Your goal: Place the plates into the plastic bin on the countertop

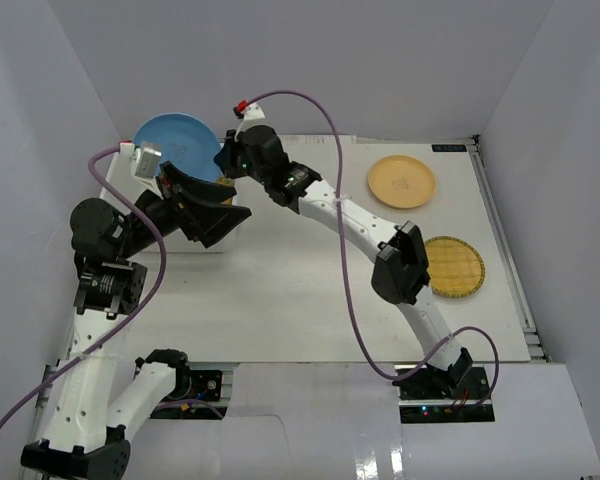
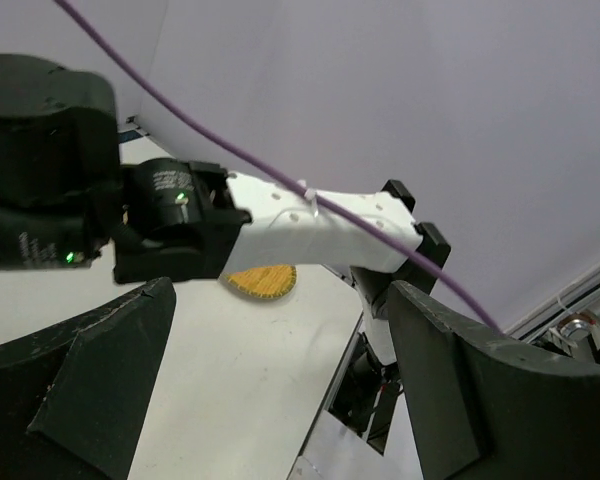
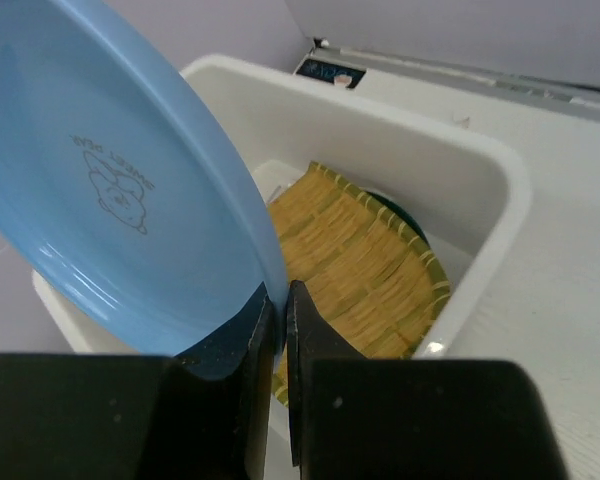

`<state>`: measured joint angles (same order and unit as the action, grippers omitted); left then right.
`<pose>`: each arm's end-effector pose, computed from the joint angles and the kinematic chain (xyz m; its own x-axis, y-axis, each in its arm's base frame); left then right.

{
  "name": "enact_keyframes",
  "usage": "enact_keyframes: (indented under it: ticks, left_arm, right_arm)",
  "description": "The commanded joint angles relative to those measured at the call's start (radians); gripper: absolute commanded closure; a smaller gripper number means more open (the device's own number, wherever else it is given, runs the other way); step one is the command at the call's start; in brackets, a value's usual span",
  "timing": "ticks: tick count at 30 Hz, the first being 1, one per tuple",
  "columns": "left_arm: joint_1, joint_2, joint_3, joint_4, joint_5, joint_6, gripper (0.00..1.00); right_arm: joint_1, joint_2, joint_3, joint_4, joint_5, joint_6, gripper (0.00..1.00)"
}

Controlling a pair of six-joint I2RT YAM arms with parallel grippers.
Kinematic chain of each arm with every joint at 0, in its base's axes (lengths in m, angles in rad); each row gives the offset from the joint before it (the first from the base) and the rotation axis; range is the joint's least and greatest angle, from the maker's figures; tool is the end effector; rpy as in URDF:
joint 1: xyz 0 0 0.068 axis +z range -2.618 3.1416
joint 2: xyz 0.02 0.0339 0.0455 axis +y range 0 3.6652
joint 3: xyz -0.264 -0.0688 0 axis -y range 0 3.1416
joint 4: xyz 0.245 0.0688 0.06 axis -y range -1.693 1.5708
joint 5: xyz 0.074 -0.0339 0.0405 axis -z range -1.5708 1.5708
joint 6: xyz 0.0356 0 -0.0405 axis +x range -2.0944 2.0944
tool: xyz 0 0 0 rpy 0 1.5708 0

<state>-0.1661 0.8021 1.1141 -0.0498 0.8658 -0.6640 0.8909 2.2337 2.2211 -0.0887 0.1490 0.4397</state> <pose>0.1385 -0.0507 0.4607 -0.3118 -0.3527 -0.8823 0.8132 0.3811 -0.4397 0.3416 0.4142 0.3675 -0.3454 0.2424 -0.9066 -0.5848 0.7000 0.4099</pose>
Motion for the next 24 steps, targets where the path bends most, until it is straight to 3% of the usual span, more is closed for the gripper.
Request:
enact_keyframes:
  ticks: [1,4,7,8,9,13,16,19,20,22,24]
  left_arm:
    - [-0.026,0.037,0.035,-0.050,-0.068,0.035,0.02]
    - [-0.041,0.065,0.039,-0.059,-0.085,0.049,0.02]
    - [-0.044,0.074,0.038,-0.067,-0.125,0.052,0.02]
    - [-0.044,0.071,0.030,-0.068,-0.142,0.049,0.02]
    - [-0.044,0.069,0.026,-0.071,-0.160,0.044,0.02]
    - [-0.044,0.059,0.018,-0.125,-0.307,0.024,0.02]
    - [-0.044,0.078,0.023,-0.154,-0.355,-0.015,0.02]
    - [-0.044,0.112,0.015,-0.150,-0.366,-0.067,0.02]
    - [-0.046,0.129,0.010,-0.147,-0.376,-0.078,0.02]
    - [-0.056,0.150,0.004,-0.142,-0.399,-0.100,0.02]
    - [-0.081,0.201,0.019,-0.137,-0.413,-0.101,0.02]
  right_arm:
    - [0.032,0.108,0.135,-0.048,0.012,-0.026,0.92]
    - [0.051,0.136,0.069,0.065,0.041,0.005,0.92]
    - [0.066,0.187,0.132,0.066,0.060,0.036,0.89]
    - [0.072,0.194,0.137,0.066,0.061,0.039,0.82]
    - [0.074,0.187,0.127,0.070,0.063,0.042,0.64]
    - [0.075,0.092,-0.006,0.148,0.060,0.048,0.40]
    - [0.074,-0.008,-0.099,0.152,0.058,0.030,0.40]
    - [0.066,-0.164,-0.294,0.188,0.057,0.025,0.43]
    - [0.053,-0.268,-0.440,0.232,0.055,0.027,0.44]
    - [0.025,-0.436,-0.600,0.303,0.049,0.044,0.48]
    - [-0.003,-0.557,-0.842,0.335,0.040,0.042,0.63]
